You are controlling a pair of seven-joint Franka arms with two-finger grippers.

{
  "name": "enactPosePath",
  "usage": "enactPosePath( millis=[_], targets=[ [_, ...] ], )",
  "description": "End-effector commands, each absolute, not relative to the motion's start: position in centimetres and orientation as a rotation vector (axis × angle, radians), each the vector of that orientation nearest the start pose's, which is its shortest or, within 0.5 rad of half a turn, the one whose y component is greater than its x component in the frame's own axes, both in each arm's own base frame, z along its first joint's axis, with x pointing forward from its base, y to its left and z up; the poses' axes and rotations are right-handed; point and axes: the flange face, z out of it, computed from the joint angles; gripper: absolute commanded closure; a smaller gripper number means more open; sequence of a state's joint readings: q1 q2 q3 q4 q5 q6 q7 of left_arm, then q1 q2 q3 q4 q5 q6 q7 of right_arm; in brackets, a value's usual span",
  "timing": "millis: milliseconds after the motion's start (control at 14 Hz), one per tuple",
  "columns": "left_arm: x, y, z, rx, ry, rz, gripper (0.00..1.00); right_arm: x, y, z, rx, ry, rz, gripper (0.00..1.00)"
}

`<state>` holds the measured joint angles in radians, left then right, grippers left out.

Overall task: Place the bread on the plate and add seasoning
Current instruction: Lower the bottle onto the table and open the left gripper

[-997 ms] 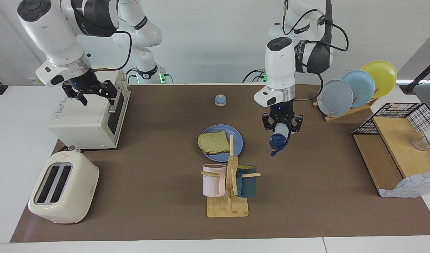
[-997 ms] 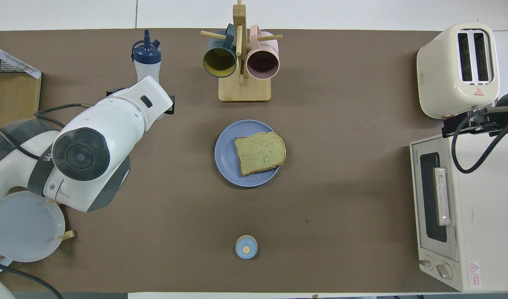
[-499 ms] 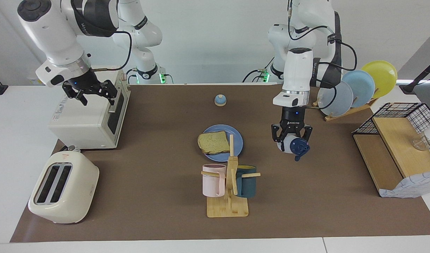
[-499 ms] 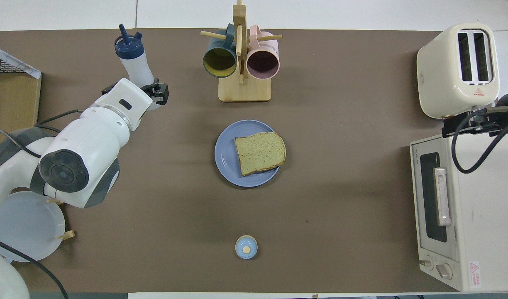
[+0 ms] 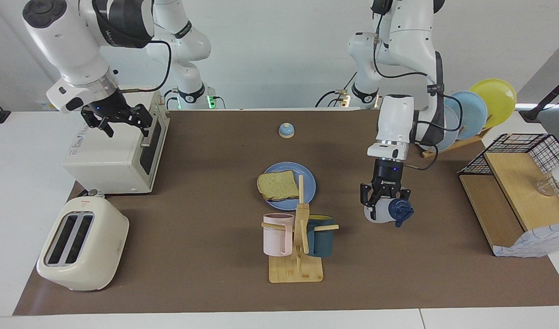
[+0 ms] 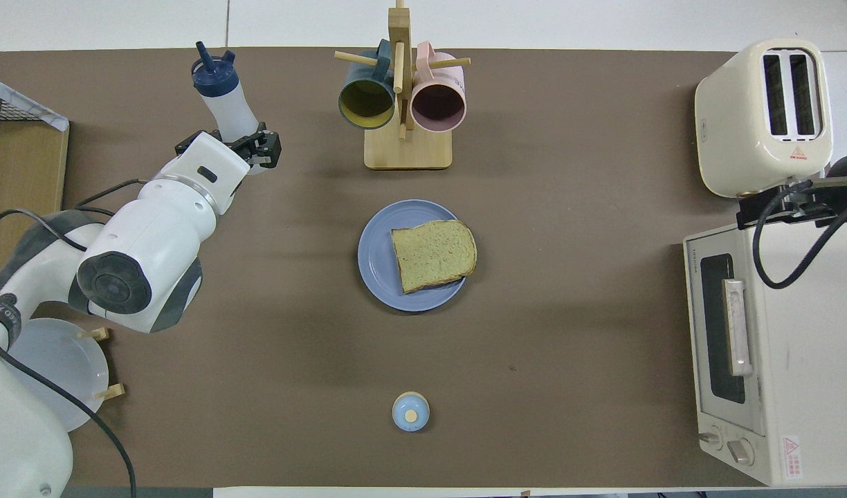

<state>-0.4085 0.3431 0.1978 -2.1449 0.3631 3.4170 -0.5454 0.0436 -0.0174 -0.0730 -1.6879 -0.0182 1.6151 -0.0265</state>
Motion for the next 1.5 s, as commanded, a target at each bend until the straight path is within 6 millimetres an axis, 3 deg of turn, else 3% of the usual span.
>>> enactPosePath(
  millis=[0, 356, 499, 641, 1069, 1211, 1425],
  targets=[
    [61.9, -17.8, 32.8, -2.989, 0.134, -1.537, 1.00, 54.6, -2.0, 58.4, -3.149, 0.028, 0.087, 0.00],
    [64.5, -17.8, 31.9, -2.928, 0.175, -1.567, 1.00, 54.6, -2.0, 58.4, -3.149, 0.028, 0.087, 0.00],
    [66.2, -18.2, 30.1, -2.906, 0.204, -1.567, 1.00, 54.6, -2.0, 58.4, -3.149, 0.028, 0.087, 0.00],
    [67.0, -18.2, 30.4, -2.883, 0.232, -1.589, 1.00, 54.6, -2.0, 58.4, -3.149, 0.028, 0.087, 0.00],
    [65.6, -18.2, 27.8, -2.890, 0.347, -1.492, 0.99, 54.6, -2.0, 58.4, -3.149, 0.028, 0.087, 0.00],
    [65.4, -18.3, 27.4, -2.896, 0.350, -1.479, 0.90, 54.6, -2.0, 58.4, -3.149, 0.028, 0.087, 0.00],
    [65.0, -18.1, 26.7, -2.907, 0.349, -1.454, 0.85, 54.6, -2.0, 58.4, -3.149, 0.028, 0.087, 0.00]
  ],
)
